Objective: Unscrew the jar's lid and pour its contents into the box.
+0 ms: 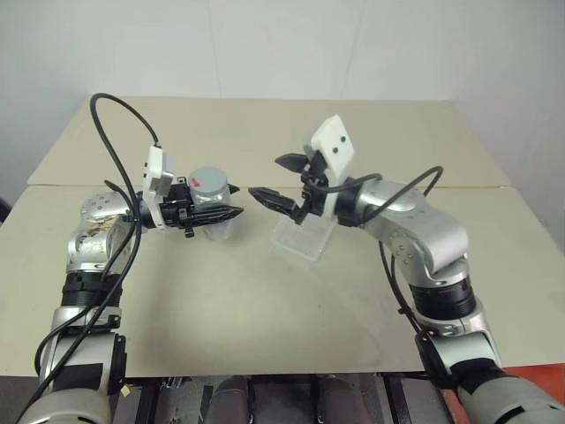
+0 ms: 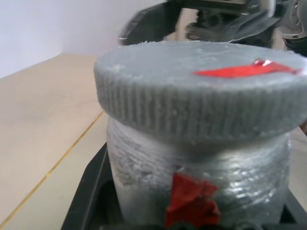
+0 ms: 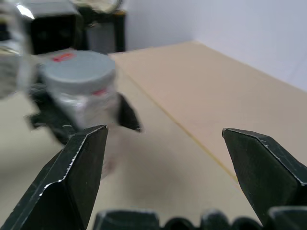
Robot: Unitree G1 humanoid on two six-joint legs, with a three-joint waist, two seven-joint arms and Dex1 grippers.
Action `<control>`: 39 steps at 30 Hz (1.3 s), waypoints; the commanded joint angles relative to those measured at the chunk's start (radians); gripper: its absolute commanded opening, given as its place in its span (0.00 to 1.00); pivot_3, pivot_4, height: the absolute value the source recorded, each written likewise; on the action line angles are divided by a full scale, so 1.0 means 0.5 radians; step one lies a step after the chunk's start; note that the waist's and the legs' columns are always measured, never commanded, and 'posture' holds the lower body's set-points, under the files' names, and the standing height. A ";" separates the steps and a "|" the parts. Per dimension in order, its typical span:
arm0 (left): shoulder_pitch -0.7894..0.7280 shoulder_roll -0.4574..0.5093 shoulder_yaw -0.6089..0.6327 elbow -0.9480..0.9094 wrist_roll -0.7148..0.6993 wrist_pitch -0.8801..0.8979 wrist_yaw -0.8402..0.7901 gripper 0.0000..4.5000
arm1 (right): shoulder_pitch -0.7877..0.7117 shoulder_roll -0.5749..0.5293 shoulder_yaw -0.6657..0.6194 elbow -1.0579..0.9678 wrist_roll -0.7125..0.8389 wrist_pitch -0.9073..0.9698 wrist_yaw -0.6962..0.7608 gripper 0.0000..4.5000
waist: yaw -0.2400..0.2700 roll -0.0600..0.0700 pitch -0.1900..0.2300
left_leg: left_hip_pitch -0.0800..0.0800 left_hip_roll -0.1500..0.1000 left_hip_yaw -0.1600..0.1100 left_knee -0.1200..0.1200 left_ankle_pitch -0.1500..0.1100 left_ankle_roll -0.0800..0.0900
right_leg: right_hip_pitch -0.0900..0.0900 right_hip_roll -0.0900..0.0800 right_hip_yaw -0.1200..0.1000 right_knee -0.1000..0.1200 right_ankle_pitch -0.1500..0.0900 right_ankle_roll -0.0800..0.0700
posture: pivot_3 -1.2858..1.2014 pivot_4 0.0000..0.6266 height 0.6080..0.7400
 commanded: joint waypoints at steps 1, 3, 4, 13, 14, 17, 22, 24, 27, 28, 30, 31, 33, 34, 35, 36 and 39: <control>-0.044 -0.008 0.024 -0.025 -0.010 -0.032 0.001 0.45 | -0.077 0.091 -0.082 -0.095 0.132 0.014 -0.021 0.99 | -0.007 0.000 0.000 | 0.000 0.001 0.000 0.000 0.000 0.000 | 0.000 0.000 0.000 0.000 0.000 0.000 | 0.52 0.24 1.00; -0.049 -0.019 0.017 -0.025 -0.010 -0.033 0.000 0.45 | -0.108 0.145 -0.041 -0.061 0.104 0.006 -0.066 0.99 | -0.012 0.000 0.000 | 0.001 0.001 0.000 0.000 0.000 0.000 | 0.000 0.001 0.001 0.002 0.000 0.000 | 0.52 0.24 1.00; -0.052 -0.023 0.013 -0.022 -0.007 -0.035 -0.003 0.45 | -0.122 0.176 -0.005 -0.033 0.074 -0.011 -0.086 0.99 | -0.011 0.000 0.000 | 0.002 0.001 0.000 0.000 0.000 -0.001 | 0.000 0.001 0.000 0.003 0.000 0.000 | 0.52 0.24 1.00; -0.054 -0.024 0.009 -0.025 -0.003 -0.036 -0.029 0.45 | -0.214 0.340 0.133 0.166 -0.043 -0.090 -0.099 0.99 | -0.005 0.000 0.000 | 0.000 0.000 0.001 0.000 0.003 -0.005 | 0.000 0.000 0.000 0.002 0.000 0.000 | 0.52 0.24 1.00; -0.052 -0.022 0.009 -0.028 -0.003 -0.034 -0.031 0.45 | -0.224 0.355 0.140 0.186 -0.049 -0.094 -0.095 0.99 | -0.005 0.000 0.000 | 0.000 0.000 0.001 0.000 0.003 -0.005 | 0.000 0.000 0.000 0.002 0.000 0.000 | 0.52 0.24 1.00; -0.051 -0.020 0.010 -0.031 -0.003 -0.031 -0.035 0.45 | -0.248 0.397 0.150 0.240 -0.066 -0.107 -0.083 0.99 | -0.006 0.000 0.000 | 0.001 0.000 0.001 0.000 0.002 -0.004 | 0.000 0.000 0.000 0.002 0.000 0.000 | 0.52 0.24 1.00; -0.044 -0.017 0.013 -0.040 -0.004 -0.027 -0.039 0.45 | -0.260 0.444 0.165 0.275 -0.075 -0.109 -0.060 0.99 | -0.006 0.000 0.000 | 0.000 0.000 0.001 0.000 0.003 -0.005 | -0.001 0.000 0.000 0.002 0.000 0.000 | 0.52 0.24 1.00; -0.039 -0.017 0.013 -0.045 -0.004 -0.027 -0.039 0.45 | -0.259 0.454 0.167 0.276 -0.076 -0.104 -0.054 0.99 | -0.006 0.000 0.000 | 0.000 0.000 0.000 0.000 0.003 -0.005 | -0.001 0.000 0.000 0.002 0.000 0.000 | 0.52 0.24 1.00; -0.036 -0.017 0.015 -0.049 -0.007 -0.025 -0.040 0.45 | -0.259 0.467 0.177 0.281 -0.082 -0.103 -0.053 0.99 | -0.006 0.000 0.000 | 0.001 0.000 0.001 0.000 0.003 -0.005 | 0.000 0.000 0.000 0.002 0.000 0.000 | 0.52 0.24 1.00; -0.036 -0.017 0.015 -0.049 -0.007 -0.026 -0.040 0.45 | -0.258 0.471 0.184 0.284 -0.087 -0.105 -0.050 0.99 | -0.006 0.000 0.000 | 0.001 0.000 0.000 0.000 0.003 -0.005 | -0.001 0.000 0.000 0.003 0.000 0.000 | 0.52 0.24 1.00; -0.035 -0.017 0.015 -0.048 -0.007 -0.026 -0.041 0.45 | -0.261 0.481 0.191 0.295 -0.094 -0.109 -0.051 0.99 | -0.007 0.000 0.000 | 0.001 0.000 0.001 0.000 0.003 -0.005 | -0.001 0.000 0.000 0.003 0.000 0.000 | 0.52 0.24 1.00; -0.033 -0.017 0.016 -0.051 -0.008 -0.026 -0.040 0.45 | -0.264 0.485 0.195 0.302 -0.097 -0.110 -0.050 0.99 | -0.007 0.000 0.000 | 0.001 0.000 0.000 0.000 0.003 -0.005 | -0.001 0.000 0.000 0.003 0.000 0.000 | 0.52 0.24 1.00; -0.030 -0.017 0.017 -0.054 -0.009 -0.026 -0.040 0.45 | -0.272 0.497 0.194 0.322 -0.103 -0.115 -0.051 0.99 | -0.007 0.000 0.000 | 0.001 0.000 0.000 0.000 0.003 -0.005 | -0.001 0.000 0.000 0.003 0.000 0.000 | 0.52 0.24 1.00; -0.027 -0.017 0.018 -0.058 -0.010 -0.025 -0.039 0.45 | -0.275 0.502 0.193 0.329 -0.106 -0.116 -0.051 0.99 | -0.007 0.000 0.000 | 0.001 0.000 0.000 0.000 0.003 -0.005 | -0.001 0.000 0.000 0.003 0.000 0.000 | 0.52 0.24 1.00; -0.025 -0.016 0.018 -0.061 -0.011 -0.024 -0.038 0.45 | -0.277 0.505 0.193 0.333 -0.107 -0.116 -0.049 0.99 | -0.007 0.000 0.000 | 0.001 0.000 0.000 0.000 0.003 -0.005 | -0.001 0.000 0.000 0.003 0.000 0.000 | 0.52 0.24 1.00; -0.023 -0.016 0.019 -0.063 -0.011 -0.024 -0.038 0.45 | -0.280 0.509 0.192 0.336 -0.107 -0.116 -0.048 0.99 | -0.008 0.000 0.000 | 0.001 0.000 0.001 0.000 0.003 -0.005 | -0.001 0.000 0.000 0.003 0.000 0.000 | 0.52 0.24 1.00; -0.020 -0.013 0.020 -0.062 -0.010 -0.025 -0.039 0.45 | -0.287 0.519 0.194 0.350 -0.113 -0.124 -0.051 0.99 | -0.008 0.000 0.000 | 0.001 0.000 0.001 0.000 0.003 -0.005 | -0.001 0.000 0.000 0.003 0.000 0.000 | 0.52 0.24 1.00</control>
